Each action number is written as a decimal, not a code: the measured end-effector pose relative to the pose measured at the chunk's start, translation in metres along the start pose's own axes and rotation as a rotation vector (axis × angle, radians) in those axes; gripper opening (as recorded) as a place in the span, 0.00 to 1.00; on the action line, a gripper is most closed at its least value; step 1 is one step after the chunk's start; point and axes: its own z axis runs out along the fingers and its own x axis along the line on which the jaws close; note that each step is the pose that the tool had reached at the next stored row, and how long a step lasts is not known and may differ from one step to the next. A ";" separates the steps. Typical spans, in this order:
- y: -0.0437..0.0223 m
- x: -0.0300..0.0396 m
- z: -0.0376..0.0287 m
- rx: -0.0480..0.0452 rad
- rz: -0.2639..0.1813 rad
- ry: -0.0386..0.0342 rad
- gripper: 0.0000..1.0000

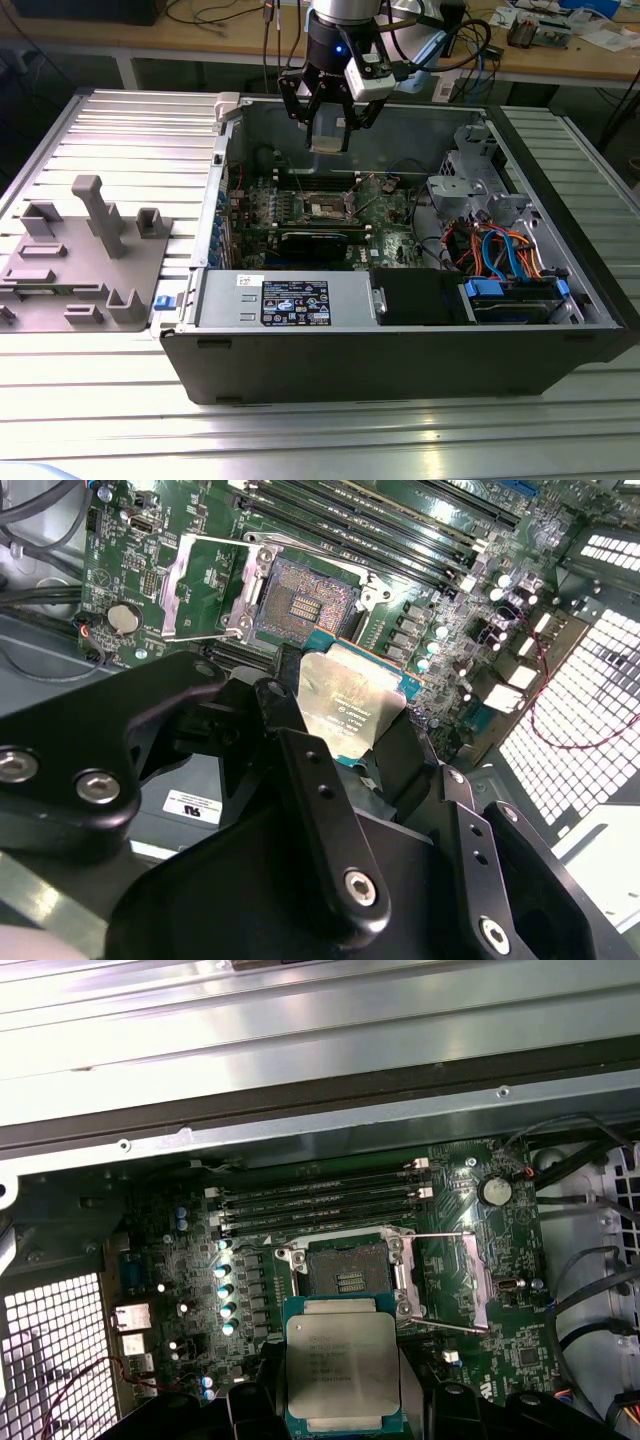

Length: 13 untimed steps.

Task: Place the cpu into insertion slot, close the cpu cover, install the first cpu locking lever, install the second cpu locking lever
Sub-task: 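Place the cpu into insertion slot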

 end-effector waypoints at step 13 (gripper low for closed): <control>0.0000 0.0000 0.0000 -0.0001 0.007 0.0000 0.54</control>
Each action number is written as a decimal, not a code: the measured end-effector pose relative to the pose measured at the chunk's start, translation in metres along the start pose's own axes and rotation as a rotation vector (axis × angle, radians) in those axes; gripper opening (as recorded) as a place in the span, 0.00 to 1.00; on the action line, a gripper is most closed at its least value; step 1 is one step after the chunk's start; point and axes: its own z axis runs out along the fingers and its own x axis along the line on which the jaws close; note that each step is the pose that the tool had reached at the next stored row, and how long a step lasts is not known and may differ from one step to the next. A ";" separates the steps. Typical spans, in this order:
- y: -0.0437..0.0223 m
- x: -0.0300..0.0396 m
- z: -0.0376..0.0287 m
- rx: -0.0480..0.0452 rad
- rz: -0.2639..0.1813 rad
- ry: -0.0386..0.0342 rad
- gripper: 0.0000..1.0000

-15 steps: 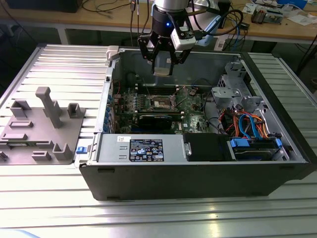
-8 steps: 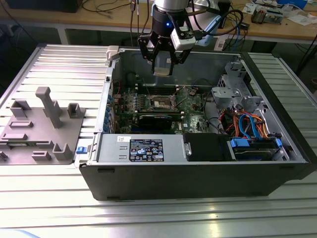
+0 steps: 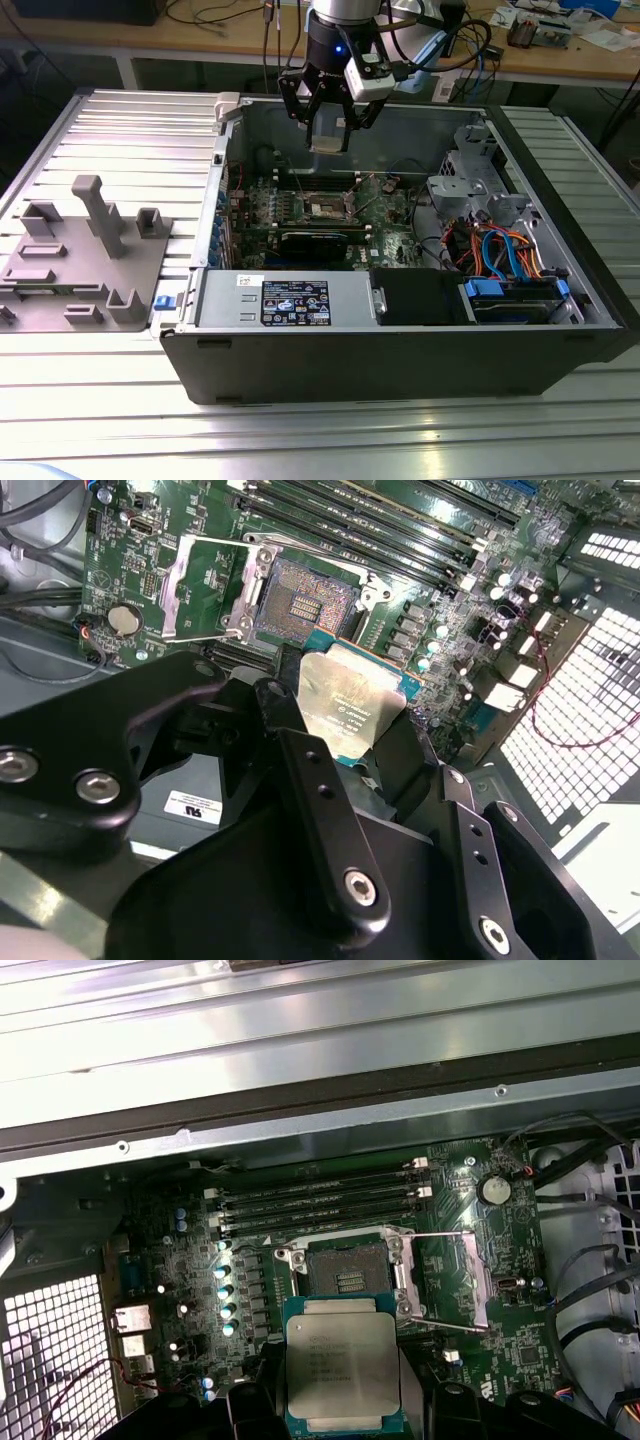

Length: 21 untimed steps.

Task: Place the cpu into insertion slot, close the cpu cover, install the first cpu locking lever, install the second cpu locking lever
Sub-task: 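Place the cpu into insertion slot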

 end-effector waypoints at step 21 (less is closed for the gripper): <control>0.0000 0.0000 0.0000 -0.0002 0.016 -0.0002 0.54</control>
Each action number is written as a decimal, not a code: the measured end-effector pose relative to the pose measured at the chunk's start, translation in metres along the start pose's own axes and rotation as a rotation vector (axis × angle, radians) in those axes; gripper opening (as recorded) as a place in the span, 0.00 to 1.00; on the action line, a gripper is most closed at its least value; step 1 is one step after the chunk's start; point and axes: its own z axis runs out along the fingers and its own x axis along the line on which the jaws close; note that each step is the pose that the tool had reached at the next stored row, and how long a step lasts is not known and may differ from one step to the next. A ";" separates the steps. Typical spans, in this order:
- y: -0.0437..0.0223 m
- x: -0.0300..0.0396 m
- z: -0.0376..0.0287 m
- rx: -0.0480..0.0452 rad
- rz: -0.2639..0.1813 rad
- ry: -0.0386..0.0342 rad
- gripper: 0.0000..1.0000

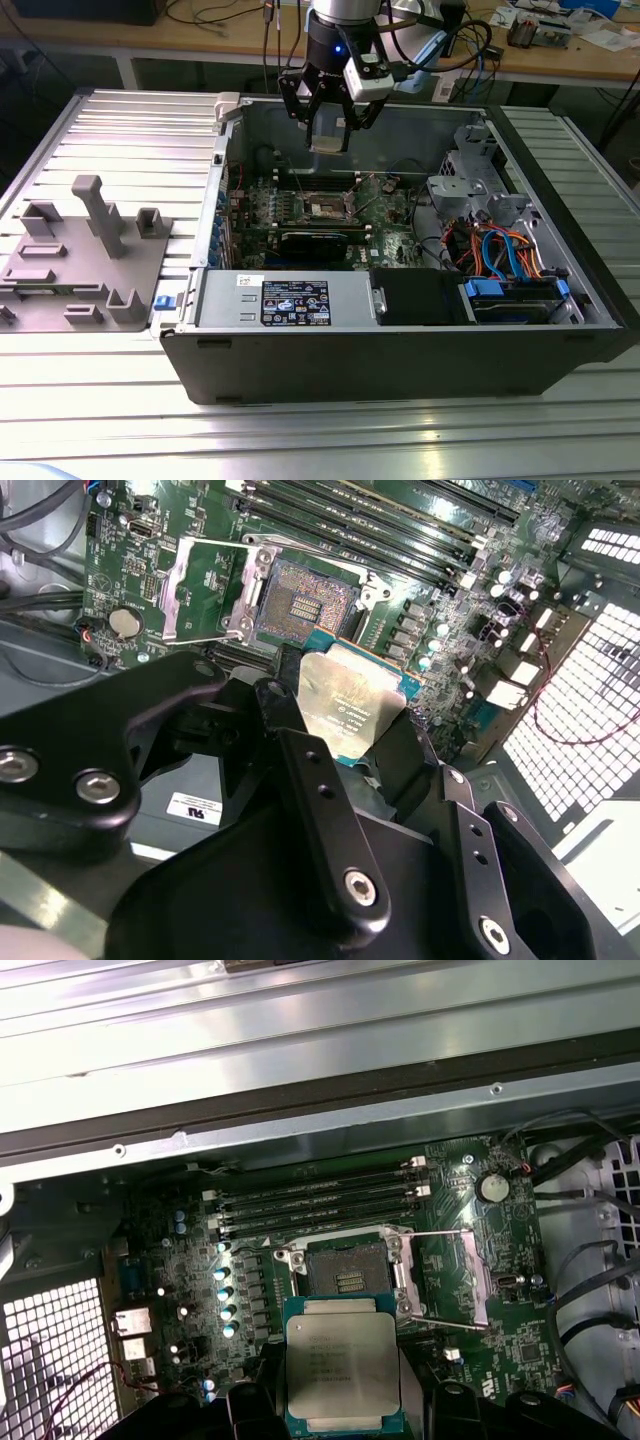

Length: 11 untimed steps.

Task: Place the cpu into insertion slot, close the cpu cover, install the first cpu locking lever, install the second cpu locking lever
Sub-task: 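Place the cpu into insertion slot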

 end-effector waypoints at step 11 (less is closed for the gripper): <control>0.0000 0.0000 0.0000 -0.0002 0.014 -0.0001 0.54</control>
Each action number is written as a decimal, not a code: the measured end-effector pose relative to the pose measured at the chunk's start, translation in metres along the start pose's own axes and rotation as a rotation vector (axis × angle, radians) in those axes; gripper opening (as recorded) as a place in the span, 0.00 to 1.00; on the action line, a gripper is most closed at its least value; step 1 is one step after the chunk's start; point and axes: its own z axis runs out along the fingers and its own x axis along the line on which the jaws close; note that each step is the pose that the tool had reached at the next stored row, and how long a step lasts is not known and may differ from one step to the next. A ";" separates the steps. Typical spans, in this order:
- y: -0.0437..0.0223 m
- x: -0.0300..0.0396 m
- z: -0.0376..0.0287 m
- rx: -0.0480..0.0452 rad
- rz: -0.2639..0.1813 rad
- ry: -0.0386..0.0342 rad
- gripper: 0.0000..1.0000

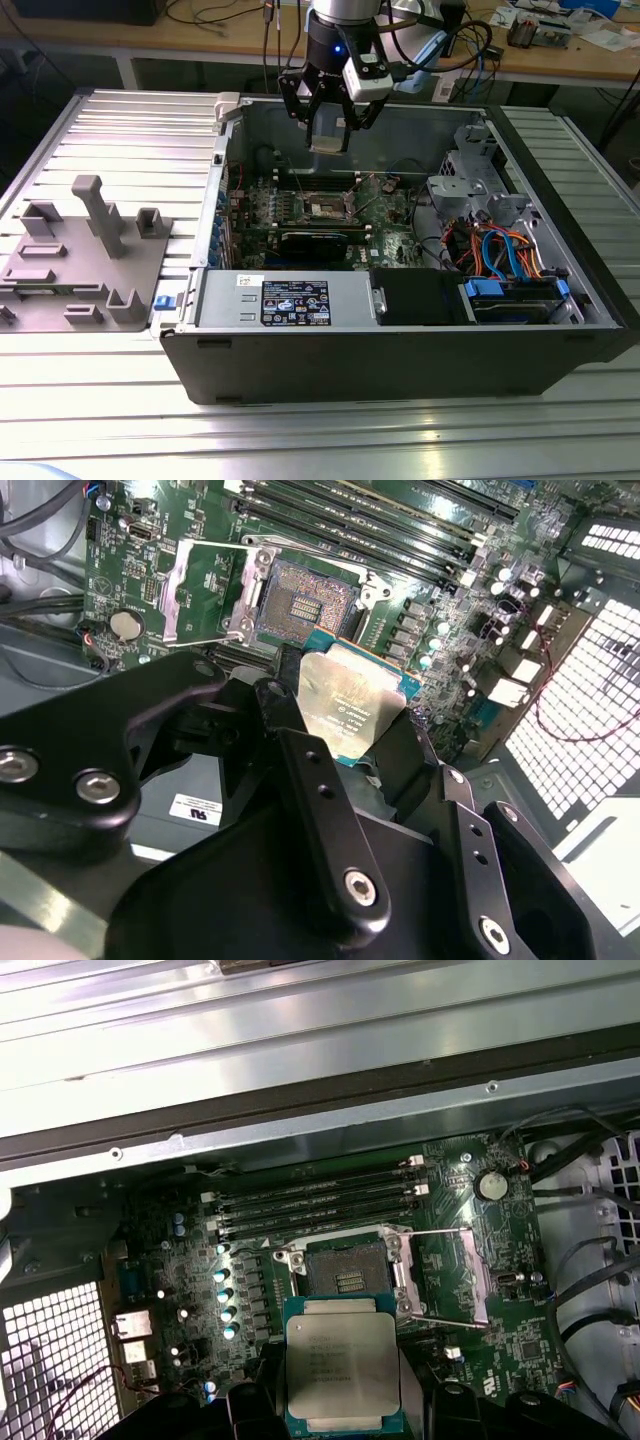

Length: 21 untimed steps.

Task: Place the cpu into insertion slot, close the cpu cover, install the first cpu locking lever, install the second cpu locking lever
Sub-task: 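Place the cpu into insertion slot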

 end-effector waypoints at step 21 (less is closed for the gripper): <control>0.0000 0.0000 0.0000 -0.0004 0.021 -0.0002 0.54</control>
